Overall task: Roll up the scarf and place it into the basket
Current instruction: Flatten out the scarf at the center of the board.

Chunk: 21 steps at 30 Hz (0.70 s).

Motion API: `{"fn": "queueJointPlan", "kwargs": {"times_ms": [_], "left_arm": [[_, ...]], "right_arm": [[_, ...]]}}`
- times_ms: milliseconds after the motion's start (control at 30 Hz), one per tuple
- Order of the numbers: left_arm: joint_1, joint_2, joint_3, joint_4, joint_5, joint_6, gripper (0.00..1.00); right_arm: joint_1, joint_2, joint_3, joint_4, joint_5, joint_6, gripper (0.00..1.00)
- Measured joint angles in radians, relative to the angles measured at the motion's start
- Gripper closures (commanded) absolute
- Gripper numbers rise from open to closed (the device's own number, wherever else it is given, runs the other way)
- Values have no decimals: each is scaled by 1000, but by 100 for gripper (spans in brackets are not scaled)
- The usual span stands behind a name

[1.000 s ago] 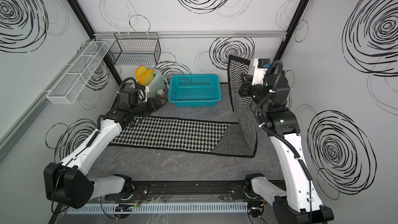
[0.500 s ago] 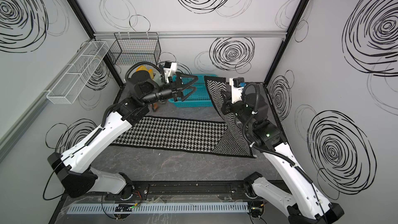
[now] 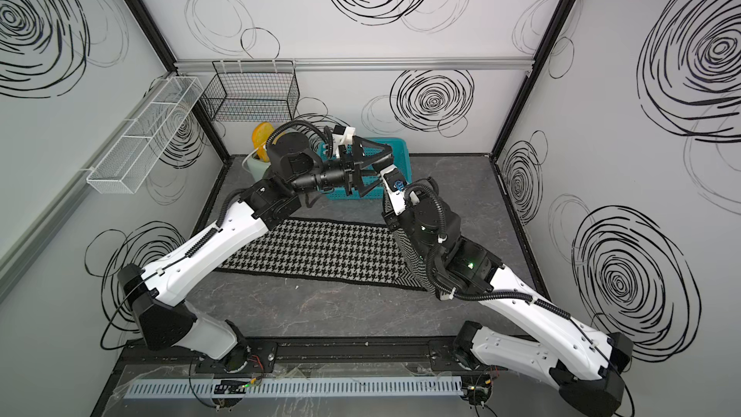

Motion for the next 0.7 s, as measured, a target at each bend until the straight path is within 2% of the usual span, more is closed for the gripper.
{"fn": "queueJointPlan", "kwargs": {"times_ms": [100,267,367,533,600,700], "left_arm": [[0,0,0,-41,-2,15,7],[0,-8,-32,-106,-6,52,15],[0,-14,-77,-103,-8,51,29],[1,-16,-105,-104,-10,46,40],[5,-21,-109,-103,-10,45,49],[11,-32,-122,-93,-10,46,56]], "right_arm": [[1,-4,-7,16,13,-10,100],[1,-7,-25,29,19,-21,100],[1,-8,-38,32,19,-26,100],[2,-18,-55,34,19,-27,100],[2,-24,-59,34,19,-27,100],[2,-27,-61,34,18,-26,100]]}}
